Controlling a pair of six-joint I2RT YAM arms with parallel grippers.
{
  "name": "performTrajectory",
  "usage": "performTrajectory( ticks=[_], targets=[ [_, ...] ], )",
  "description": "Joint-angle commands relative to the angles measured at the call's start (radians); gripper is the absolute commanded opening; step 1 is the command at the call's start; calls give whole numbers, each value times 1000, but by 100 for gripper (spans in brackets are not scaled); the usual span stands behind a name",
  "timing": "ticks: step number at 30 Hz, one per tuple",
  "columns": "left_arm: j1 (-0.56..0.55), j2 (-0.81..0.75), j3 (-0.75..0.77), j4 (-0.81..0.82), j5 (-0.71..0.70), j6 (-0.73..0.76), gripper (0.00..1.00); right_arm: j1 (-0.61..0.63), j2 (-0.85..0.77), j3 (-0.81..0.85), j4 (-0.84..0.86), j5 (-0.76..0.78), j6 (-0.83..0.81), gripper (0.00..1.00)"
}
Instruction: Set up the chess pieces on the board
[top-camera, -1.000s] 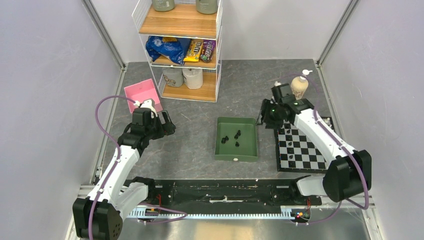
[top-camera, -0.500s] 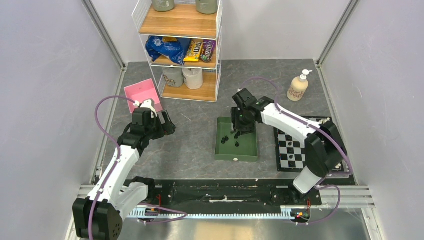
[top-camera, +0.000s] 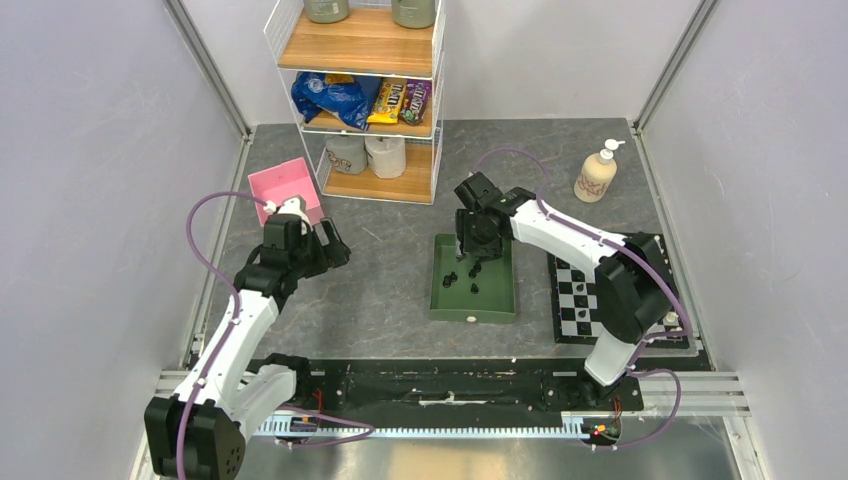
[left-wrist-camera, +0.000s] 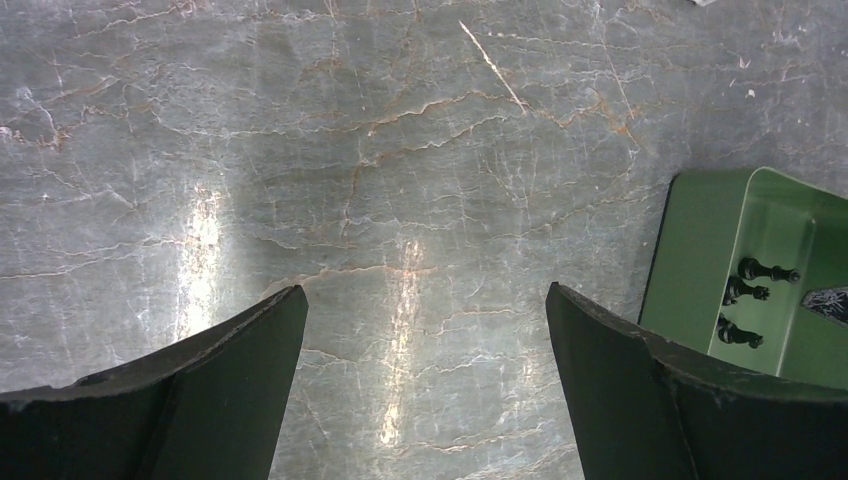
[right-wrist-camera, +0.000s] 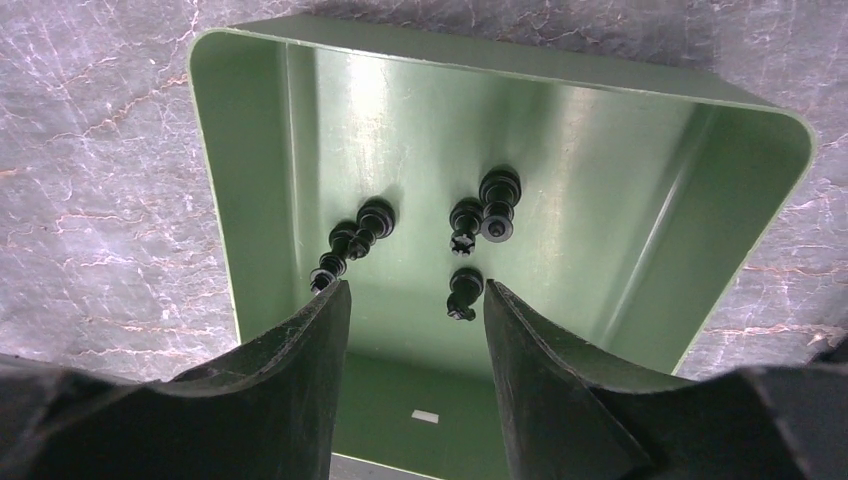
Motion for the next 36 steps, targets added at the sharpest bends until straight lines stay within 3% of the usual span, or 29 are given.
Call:
performTrajectory(
  ticks=[1, 12, 20, 30, 36],
  targets=[
    [-1, -3, 20, 33, -17, -46, 97, 7, 4, 41, -22, 80, -7, 60],
    [-2, 33, -2, 60, 59, -77, 96, 6, 42, 72, -55, 78, -9, 58],
    [-1, 22, -5, 61, 56, -78, 96, 39, -10, 47, -45, 33, 13, 58],
    [-2, 36, -1, 72, 73, -76, 96, 33, -176, -21, -99, 181, 24, 59],
    [-2, 36, -3, 74, 77, -80, 96, 29, -168, 15, -92, 99, 15, 59]
  ],
)
